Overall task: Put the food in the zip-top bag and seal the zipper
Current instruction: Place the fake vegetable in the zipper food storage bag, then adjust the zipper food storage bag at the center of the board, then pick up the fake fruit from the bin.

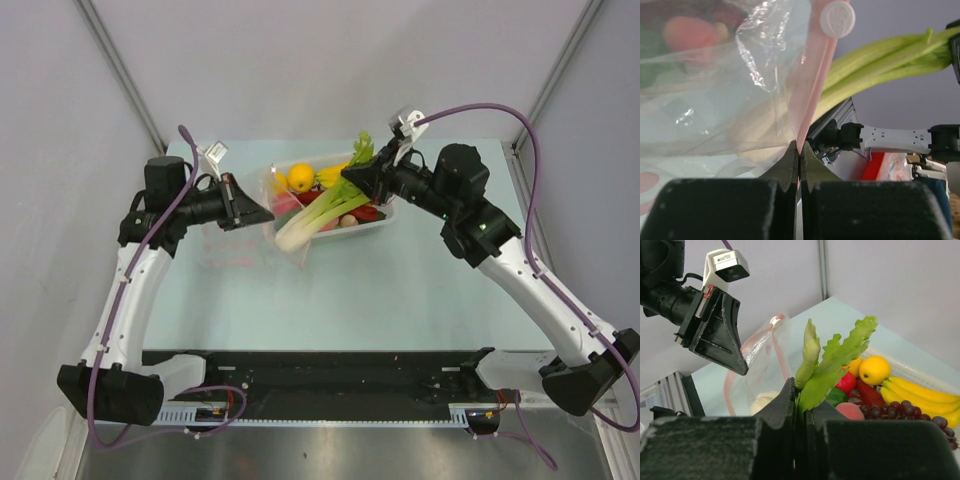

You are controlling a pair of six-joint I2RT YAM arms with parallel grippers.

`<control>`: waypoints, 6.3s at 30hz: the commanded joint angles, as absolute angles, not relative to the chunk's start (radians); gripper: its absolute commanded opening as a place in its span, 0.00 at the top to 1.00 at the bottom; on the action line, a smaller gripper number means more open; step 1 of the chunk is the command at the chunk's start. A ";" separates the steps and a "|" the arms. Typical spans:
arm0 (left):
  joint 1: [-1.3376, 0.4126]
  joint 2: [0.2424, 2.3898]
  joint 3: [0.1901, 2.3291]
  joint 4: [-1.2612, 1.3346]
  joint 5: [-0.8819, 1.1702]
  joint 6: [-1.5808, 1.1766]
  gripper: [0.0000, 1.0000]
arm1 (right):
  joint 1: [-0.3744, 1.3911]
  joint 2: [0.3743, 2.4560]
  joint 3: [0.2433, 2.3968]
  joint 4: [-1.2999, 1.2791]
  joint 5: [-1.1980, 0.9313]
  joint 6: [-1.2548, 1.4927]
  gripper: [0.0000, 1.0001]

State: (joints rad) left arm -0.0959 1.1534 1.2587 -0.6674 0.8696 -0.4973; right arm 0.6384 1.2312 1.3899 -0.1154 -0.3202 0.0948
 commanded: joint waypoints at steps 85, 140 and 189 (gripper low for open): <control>-0.255 0.838 0.755 0.137 1.103 -0.752 1.00 | 1.106 1.592 1.764 -0.949 -0.503 -0.590 0.29; -0.253 0.995 0.969 -0.416 0.779 -0.508 1.00 | 0.701 1.204 1.358 -0.571 -0.893 0.281 1.00; -0.242 1.092 1.134 -0.506 0.894 -0.396 1.00 | 0.362 1.776 1.695 -0.394 -0.511 -0.471 0.00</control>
State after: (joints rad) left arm -0.2462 1.0653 1.0920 -0.4927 0.8600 -0.4671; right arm 0.3492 1.7119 1.6135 -0.4149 -0.5156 -0.1207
